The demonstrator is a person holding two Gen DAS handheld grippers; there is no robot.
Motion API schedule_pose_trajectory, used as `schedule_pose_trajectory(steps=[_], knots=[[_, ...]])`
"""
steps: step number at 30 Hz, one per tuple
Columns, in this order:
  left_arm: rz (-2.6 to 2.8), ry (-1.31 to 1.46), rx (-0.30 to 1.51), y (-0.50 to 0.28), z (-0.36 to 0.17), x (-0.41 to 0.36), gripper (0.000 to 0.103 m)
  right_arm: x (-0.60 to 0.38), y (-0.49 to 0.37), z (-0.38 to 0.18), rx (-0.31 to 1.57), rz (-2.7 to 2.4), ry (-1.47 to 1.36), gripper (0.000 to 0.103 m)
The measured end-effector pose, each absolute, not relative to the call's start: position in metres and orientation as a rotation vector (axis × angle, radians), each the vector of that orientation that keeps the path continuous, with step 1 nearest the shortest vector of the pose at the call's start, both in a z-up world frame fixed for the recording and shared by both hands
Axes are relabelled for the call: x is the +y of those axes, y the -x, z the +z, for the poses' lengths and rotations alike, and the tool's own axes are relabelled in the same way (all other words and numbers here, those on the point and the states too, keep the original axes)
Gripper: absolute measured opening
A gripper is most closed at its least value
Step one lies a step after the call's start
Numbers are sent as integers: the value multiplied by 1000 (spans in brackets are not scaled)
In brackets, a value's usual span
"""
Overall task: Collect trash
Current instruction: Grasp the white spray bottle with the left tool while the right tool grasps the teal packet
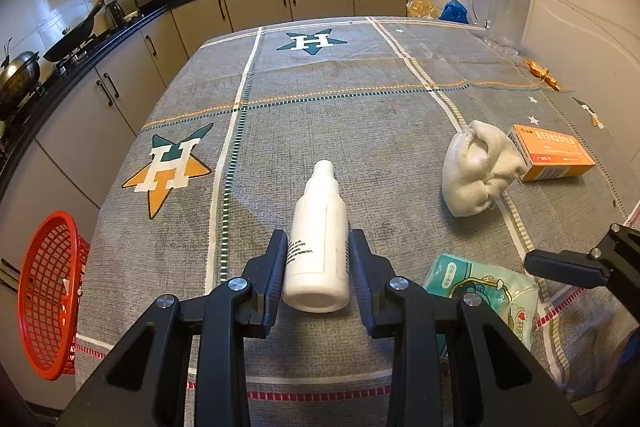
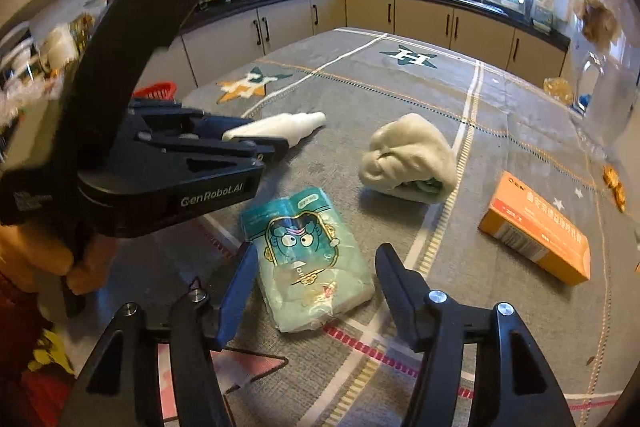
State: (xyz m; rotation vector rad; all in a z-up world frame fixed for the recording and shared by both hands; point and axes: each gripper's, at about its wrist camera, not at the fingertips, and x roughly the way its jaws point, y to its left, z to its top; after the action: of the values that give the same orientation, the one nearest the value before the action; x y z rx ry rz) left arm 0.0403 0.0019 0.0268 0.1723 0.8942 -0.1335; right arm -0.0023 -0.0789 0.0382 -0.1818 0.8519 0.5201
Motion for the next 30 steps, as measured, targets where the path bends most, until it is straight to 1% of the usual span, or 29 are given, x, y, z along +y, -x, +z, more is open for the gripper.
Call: schedule_pose_trajectory(steps=[6, 7, 8, 10, 11, 13, 14, 15, 16, 19, 20, 21, 22, 23, 24, 25, 26, 30], knots=[[-133, -165, 892, -40, 27, 3, 30, -65, 5, 31, 843, 501, 273, 66], [-132, -163, 891, -40, 28, 4, 30, -65, 6, 30, 840, 500, 273, 61], [-132, -162, 890, -40, 28, 4, 30, -65, 6, 30, 840, 504, 268, 59], [-130, -157, 887, -39, 28, 6, 30, -69, 4, 31, 839, 503, 251, 49], [-129, -152, 885, -38, 29, 8, 30, -71, 4, 32, 837, 503, 240, 47], [-129, -143, 881, -36, 30, 10, 30, -76, 4, 36, 827, 506, 207, 32], [-128, -139, 879, -35, 31, 12, 30, -79, 2, 37, 826, 507, 188, 29], [-129, -136, 879, -34, 31, 13, 30, -82, 1, 37, 829, 506, 175, 15], [-128, -134, 880, -34, 31, 14, 30, -83, -1, 36, 849, 514, 164, 8], [-128, -127, 885, -33, 29, 18, 30, -82, -2, 36, 855, 515, 163, 10], [-124, -124, 885, -33, 29, 20, 30, -83, -1, 37, 850, 513, 159, 13], [-122, -120, 886, -33, 28, 22, 30, -83, -2, 39, 854, 517, 152, 25], [-121, -117, 887, -33, 28, 24, 30, -84, -1, 40, 849, 521, 145, 38], [-119, -112, 887, -33, 28, 26, 30, -84, 0, 43, 835, 524, 140, 45], [-117, -107, 887, -32, 28, 28, 30, -85, 2, 45, 818, 528, 137, 54], [-115, -103, 886, -32, 28, 30, 30, -84, 3, 48, 805, 539, 134, 60], [-113, -99, 885, -32, 29, 32, 30, -83, 4, 49, 800, 552, 131, 62], [-109, -84, 878, -29, 30, 38, 30, -68, 6, 42, 827, 569, 177, 62]])
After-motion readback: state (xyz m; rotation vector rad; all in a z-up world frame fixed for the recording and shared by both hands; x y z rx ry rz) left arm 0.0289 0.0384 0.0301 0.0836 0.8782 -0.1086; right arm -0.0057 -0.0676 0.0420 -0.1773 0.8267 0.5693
